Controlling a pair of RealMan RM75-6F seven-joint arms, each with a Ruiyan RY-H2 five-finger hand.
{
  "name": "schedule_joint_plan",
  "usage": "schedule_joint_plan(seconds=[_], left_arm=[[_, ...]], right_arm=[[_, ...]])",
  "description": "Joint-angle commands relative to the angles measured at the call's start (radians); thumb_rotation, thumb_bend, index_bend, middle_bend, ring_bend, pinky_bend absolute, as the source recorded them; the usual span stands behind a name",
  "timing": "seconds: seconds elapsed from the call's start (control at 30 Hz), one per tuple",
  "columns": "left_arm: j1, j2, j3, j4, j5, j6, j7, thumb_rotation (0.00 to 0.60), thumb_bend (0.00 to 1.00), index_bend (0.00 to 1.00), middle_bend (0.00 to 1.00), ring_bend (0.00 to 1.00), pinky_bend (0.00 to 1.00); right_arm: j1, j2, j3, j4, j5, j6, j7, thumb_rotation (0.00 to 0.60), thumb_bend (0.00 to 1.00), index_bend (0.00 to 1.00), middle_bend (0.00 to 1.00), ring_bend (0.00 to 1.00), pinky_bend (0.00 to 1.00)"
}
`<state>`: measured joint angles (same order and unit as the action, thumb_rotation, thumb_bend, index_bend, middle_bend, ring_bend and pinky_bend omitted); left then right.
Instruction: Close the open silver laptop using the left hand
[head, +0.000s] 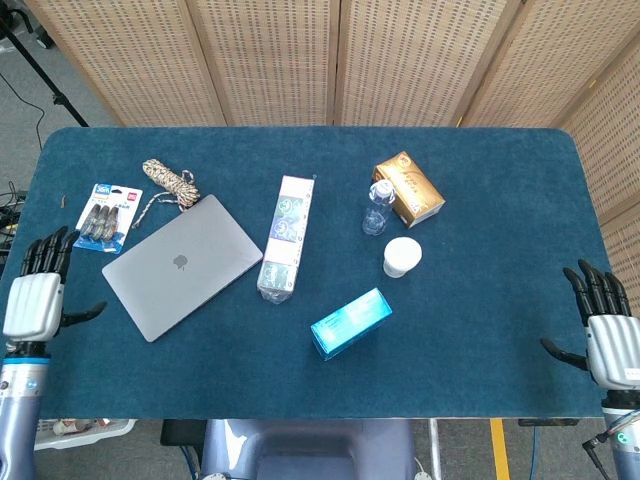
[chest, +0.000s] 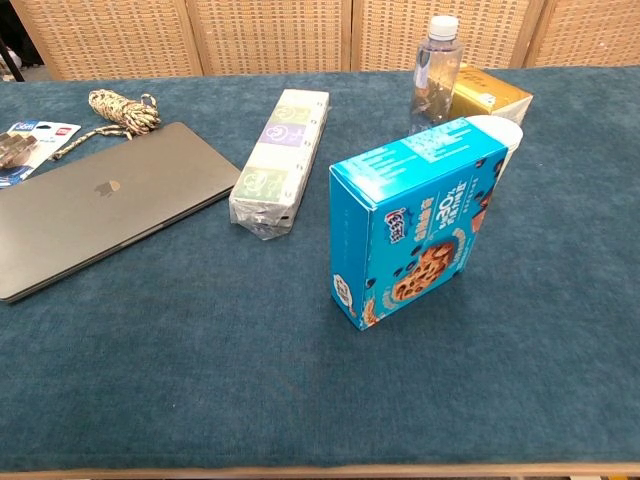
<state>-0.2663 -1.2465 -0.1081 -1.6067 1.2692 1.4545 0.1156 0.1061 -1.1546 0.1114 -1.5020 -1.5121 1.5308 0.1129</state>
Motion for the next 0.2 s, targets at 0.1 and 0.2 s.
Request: schedule_joint_plan(seconds=[0.1,0.2], left_arm=[[0.073,0.034,0.037,-0.081,-0.017,0.067,0.099,0.600,0.00,0.00,0.00,0.00,0.00],[0.080,0.039,0.038,-0.083,-0.012,0.062,0.090,0.600,0.00,0.00,0.00,0.00,0.00]], right_arm=[[-0.002,0.000,0.000,0.002,-0.002,0.005,0.002,0.600,0.00,0.00,0.00,0.00,0.00],[-0.003,-0.001,0.002,0.003,-0.001,0.007,0.002,0.600,0.00,0.00,0.00,0.00,0.00]])
